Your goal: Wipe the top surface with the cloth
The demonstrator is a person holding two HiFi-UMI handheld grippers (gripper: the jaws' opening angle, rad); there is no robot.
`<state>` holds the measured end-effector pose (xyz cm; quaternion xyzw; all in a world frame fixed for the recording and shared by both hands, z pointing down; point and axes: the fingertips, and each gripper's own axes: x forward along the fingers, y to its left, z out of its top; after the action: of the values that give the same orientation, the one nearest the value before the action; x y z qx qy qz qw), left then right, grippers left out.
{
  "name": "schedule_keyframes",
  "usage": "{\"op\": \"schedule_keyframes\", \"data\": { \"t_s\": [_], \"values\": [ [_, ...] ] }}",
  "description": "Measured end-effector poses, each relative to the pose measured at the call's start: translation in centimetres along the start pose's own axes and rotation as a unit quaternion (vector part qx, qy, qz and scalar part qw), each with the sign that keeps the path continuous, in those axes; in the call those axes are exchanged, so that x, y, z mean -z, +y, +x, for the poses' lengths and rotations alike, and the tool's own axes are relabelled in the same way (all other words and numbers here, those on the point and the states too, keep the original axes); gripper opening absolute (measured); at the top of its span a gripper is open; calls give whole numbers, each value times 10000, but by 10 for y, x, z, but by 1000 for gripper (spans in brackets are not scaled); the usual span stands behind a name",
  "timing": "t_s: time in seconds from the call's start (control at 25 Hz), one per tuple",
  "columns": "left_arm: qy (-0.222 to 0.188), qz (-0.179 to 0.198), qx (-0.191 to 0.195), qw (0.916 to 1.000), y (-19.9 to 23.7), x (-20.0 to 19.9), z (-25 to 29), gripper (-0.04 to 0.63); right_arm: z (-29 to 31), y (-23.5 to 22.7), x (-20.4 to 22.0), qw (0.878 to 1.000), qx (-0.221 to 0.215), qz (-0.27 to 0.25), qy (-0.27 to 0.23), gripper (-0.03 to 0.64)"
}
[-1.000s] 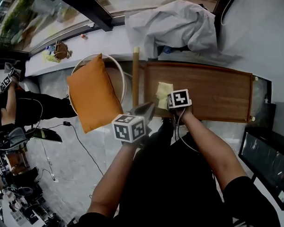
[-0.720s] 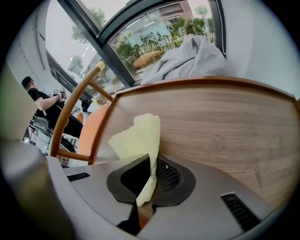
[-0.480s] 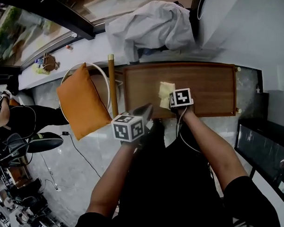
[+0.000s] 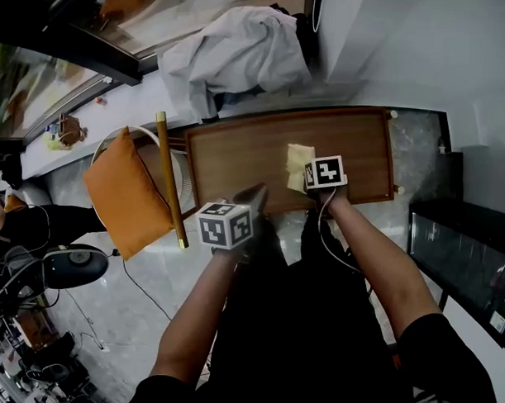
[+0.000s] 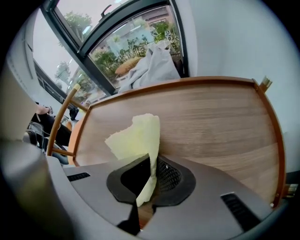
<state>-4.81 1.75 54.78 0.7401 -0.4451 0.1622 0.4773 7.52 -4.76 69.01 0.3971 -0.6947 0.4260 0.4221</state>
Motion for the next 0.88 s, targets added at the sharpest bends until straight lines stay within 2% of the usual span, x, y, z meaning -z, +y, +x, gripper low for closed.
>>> {"op": "schedule_keyframes", "data": {
  "t_s": [0.52,0.88],
  "values": [
    [80,145,331,9993,-59,-6,63,12,-41,-111,5,9978,558,333,-102,34],
    [8,152,447,9989,-75,-12,83,12,-64,-172,9,9918,1185,484,-78,34]
  ]
}}
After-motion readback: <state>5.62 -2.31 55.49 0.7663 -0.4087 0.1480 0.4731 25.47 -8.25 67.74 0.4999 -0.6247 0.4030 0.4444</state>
